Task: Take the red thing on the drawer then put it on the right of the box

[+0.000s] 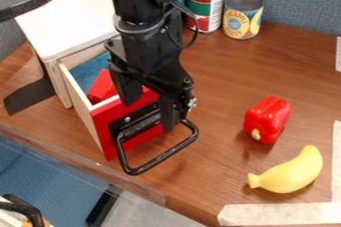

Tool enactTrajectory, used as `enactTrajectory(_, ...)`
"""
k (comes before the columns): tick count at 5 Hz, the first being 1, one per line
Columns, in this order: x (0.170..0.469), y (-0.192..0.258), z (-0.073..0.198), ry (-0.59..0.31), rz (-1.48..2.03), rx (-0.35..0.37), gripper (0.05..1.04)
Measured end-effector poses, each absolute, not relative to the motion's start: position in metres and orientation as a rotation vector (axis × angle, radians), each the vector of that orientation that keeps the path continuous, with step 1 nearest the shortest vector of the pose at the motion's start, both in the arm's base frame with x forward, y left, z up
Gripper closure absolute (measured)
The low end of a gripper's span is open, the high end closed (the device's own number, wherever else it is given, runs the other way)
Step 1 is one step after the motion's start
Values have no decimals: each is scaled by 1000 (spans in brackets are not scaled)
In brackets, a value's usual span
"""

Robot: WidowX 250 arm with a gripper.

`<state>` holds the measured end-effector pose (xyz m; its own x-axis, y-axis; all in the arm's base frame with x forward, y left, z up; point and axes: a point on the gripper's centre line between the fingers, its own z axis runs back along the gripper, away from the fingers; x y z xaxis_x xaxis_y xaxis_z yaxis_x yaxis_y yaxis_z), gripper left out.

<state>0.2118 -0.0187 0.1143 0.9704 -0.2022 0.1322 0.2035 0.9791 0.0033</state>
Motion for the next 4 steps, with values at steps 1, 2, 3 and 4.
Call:
enactTrajectory(1, 210, -19, 110, -114, -206, -11, 83)
enactTrajectory(2, 215, -6, 109, -111, -182, -2, 83)
enactTrajectory(3, 226, 8, 113, -124, -165, 9, 83)
enactTrajectory(4, 238, 25, 114, -140, -148, 27, 83)
